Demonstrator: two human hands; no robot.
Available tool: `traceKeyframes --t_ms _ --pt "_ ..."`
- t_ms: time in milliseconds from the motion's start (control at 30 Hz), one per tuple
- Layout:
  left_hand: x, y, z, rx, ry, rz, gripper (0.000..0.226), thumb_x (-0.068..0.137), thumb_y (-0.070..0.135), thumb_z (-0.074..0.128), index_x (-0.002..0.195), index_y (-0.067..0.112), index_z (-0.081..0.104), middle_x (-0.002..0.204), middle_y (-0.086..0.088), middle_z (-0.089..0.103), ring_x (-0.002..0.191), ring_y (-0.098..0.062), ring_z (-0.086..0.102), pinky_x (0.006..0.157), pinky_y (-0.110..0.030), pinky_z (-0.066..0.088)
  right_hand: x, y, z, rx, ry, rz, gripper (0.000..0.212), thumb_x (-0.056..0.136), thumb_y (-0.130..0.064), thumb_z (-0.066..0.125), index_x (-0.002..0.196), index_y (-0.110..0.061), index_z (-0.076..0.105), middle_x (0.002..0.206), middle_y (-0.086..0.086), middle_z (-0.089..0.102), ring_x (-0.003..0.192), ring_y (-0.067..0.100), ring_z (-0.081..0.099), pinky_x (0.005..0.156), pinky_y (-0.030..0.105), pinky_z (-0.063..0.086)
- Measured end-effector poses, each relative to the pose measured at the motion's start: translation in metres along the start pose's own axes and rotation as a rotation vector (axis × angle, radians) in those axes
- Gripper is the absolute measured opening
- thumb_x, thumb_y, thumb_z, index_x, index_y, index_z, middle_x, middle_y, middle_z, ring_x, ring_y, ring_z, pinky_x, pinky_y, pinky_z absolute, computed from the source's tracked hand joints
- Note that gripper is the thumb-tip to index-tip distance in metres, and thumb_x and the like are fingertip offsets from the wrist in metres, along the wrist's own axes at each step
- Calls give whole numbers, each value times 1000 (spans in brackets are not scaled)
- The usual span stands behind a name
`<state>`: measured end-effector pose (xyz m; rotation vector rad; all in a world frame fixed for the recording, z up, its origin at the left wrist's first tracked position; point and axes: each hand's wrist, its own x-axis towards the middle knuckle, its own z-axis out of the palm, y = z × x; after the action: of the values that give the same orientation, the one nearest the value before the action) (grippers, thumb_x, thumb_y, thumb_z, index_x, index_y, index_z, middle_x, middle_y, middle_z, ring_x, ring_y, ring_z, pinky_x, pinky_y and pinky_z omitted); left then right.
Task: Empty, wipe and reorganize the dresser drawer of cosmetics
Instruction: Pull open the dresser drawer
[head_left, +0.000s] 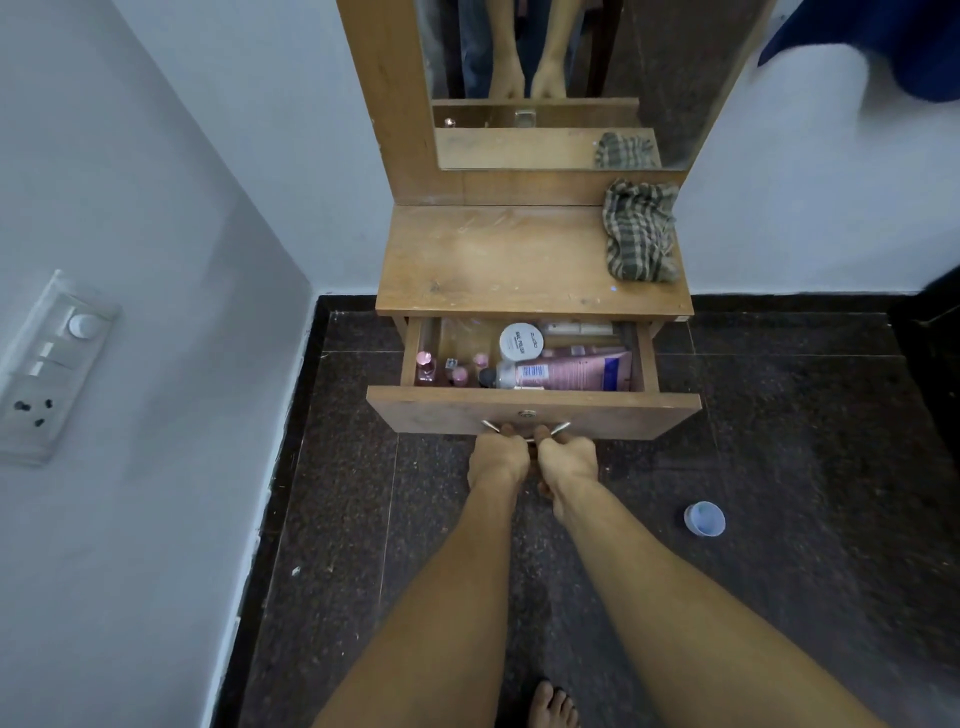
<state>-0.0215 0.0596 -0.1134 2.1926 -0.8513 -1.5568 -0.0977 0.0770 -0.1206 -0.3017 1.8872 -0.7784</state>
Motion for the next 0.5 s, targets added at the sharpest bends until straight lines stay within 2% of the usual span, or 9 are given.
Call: traceKeyframes --t_ms 267,367,433,500 --pt "-17 -24 -1 -9 -31 -28 39 104 32 41 121 6 65 120 -27 69 113 -46 66 99 -56 53 -16 22 -11 -61 -17 10 27 97 -27 65 109 -4 74 105 20 73 82 28 62 72 35 47" --pt "-24 -30 -1 4 -41 -30 39 104 32 41 120 6 66 117 -25 71 111 -45 67 98 -55 54 -21 29 -15 -74 -24 31 25 97 -27 65 107 -6 74 103 18 74 89 32 69 81 42 55" --pt "-29 -35 -3 3 -52 -37 37 103 31 43 111 5 68 109 -25 73 100 -42 71 92 -53 57 -25 34 -17 -83 -17 36 24 96 -27 66 106 -6 74 102 18 74 92 34 71 87 45 57" --pt "-34 -40 -5 12 -61 -47 31 100 27 46 94 5 68 92 -21 74 77 -35 70 82 -49 59 -29 39 -19 -98 -14 40 25 96 -26 66 106 -5 74 102 20 74 97 38 71 88 46 57"
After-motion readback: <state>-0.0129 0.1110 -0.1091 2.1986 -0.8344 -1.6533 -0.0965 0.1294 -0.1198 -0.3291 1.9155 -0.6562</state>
